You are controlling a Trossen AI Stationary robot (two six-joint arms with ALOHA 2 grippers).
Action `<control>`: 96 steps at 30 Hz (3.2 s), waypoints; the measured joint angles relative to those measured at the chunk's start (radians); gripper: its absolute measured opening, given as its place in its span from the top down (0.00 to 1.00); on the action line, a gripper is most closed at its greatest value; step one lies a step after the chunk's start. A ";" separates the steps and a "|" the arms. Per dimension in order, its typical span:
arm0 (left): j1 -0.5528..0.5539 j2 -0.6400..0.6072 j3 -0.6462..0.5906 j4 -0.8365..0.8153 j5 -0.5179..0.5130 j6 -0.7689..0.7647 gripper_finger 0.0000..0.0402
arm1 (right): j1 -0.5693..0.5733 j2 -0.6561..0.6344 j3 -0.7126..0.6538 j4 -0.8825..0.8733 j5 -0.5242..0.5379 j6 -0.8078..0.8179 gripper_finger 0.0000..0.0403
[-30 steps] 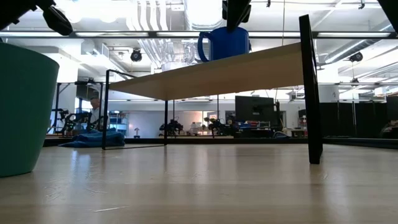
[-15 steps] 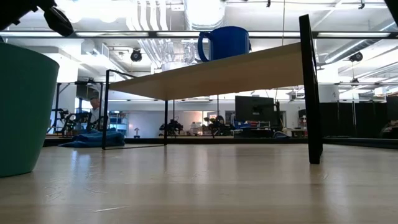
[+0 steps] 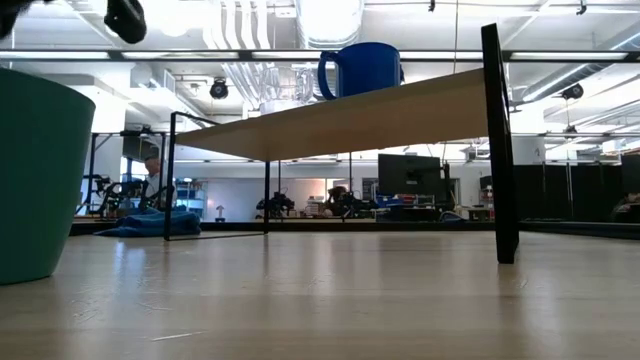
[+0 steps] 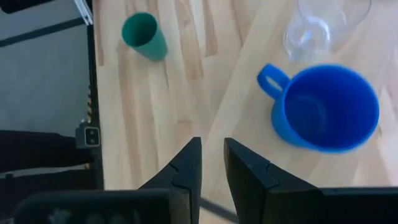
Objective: Stack small to large cups/mugs on shelf
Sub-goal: Adjust the transparent mug on the shelf
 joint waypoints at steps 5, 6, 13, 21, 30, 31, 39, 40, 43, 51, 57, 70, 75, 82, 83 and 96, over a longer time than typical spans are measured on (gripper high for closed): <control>-0.003 0.154 0.290 -0.502 0.081 -0.157 0.96 | 0.023 -0.007 0.000 -0.021 0.005 0.063 0.84; -0.003 0.189 0.351 -0.591 0.098 -0.174 0.96 | 0.028 -0.007 0.000 -0.021 0.006 0.069 0.84; -0.004 0.429 0.745 -1.123 0.277 -0.200 0.96 | 0.056 -0.006 -0.002 -0.021 0.008 0.157 0.84; -0.042 0.672 0.908 -1.482 0.322 -0.200 0.96 | 0.083 -0.001 -0.002 -0.020 0.018 0.172 0.84; -0.103 0.805 0.900 -1.455 0.409 -0.251 0.96 | 0.083 0.010 -0.003 -0.020 0.078 0.150 0.84; -0.107 0.819 0.903 -1.455 0.410 -0.253 0.96 | 0.079 0.010 -0.003 -0.020 0.111 0.134 0.84; -0.108 0.907 0.901 -1.424 0.409 -0.305 0.96 | 0.020 0.010 -0.003 -0.015 0.249 0.046 0.84; -0.108 0.921 0.901 -1.423 0.409 -0.306 0.96 | 0.012 0.010 -0.003 -0.008 0.282 0.024 0.84; -0.109 0.949 0.903 -1.414 0.410 -0.305 0.96 | -0.027 0.010 -0.003 0.023 0.319 -0.031 0.85; -0.110 0.953 0.903 -1.354 0.438 -0.307 0.96 | -0.126 0.039 -0.004 0.045 0.231 -0.107 0.97; -0.111 0.929 0.900 -1.356 0.438 -0.331 0.96 | -0.151 0.100 -0.005 0.086 0.163 -0.158 0.98; -0.114 0.928 0.898 -1.356 0.438 -0.331 0.96 | -0.217 0.285 -0.005 0.149 0.159 -0.200 0.98; -0.114 0.928 0.898 -1.356 0.438 -0.331 0.96 | -0.224 0.309 -0.005 0.152 0.133 -0.208 0.98; -0.114 0.927 0.896 -1.356 0.438 -0.331 0.96 | -0.244 0.329 -0.004 0.223 0.063 -0.222 0.98; -0.114 0.926 0.896 -1.356 0.438 -0.331 0.96 | -0.247 0.332 -0.004 0.234 0.057 -0.222 0.98; -0.114 0.925 0.882 -1.359 0.438 -0.322 0.96 | -0.297 0.344 -0.005 0.325 0.056 -0.240 0.98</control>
